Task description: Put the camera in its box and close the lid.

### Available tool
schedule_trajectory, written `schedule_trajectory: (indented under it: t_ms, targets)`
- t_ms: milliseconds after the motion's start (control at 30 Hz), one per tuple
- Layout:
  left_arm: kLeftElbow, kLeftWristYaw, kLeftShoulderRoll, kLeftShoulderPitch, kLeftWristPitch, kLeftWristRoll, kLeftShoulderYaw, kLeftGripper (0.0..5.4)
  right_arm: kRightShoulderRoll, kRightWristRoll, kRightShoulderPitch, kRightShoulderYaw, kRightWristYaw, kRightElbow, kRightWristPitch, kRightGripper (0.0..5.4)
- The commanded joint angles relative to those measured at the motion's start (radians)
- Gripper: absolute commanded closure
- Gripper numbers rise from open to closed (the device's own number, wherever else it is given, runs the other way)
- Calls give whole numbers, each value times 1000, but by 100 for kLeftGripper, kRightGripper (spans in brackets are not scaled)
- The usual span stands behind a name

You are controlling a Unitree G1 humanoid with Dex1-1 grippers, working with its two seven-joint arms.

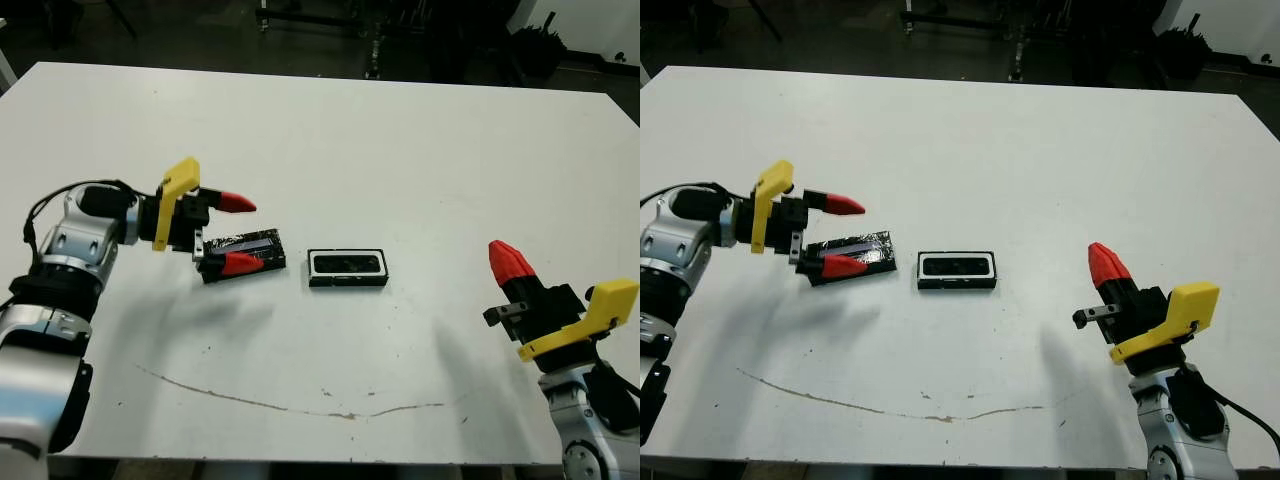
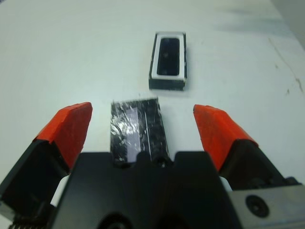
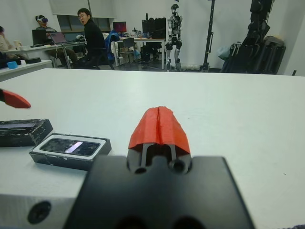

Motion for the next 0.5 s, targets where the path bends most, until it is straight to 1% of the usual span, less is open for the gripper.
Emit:
schedule_trajectory:
  t_ms: [33,133,200,333,500]
  targets:
    - [42,7,-4,-19,-26,37,-8,0,-17,8,3,0,-6,-4,-4,538]
    - [47,26,-3,-16,-66,76,-21,0,-20,19,1,-2,3,0,-6,538]
    - [48,32,-6,-14,-68,91,-23,0,-23,22,1,-2,5,2,-9,538]
    - [38,41,-12,2,-61,97,-21,0,-31,24,3,-1,6,1,-12,538]
    - [15,54,-9,13,-88,120,-33,0,-33,29,3,1,12,4,-20,538]
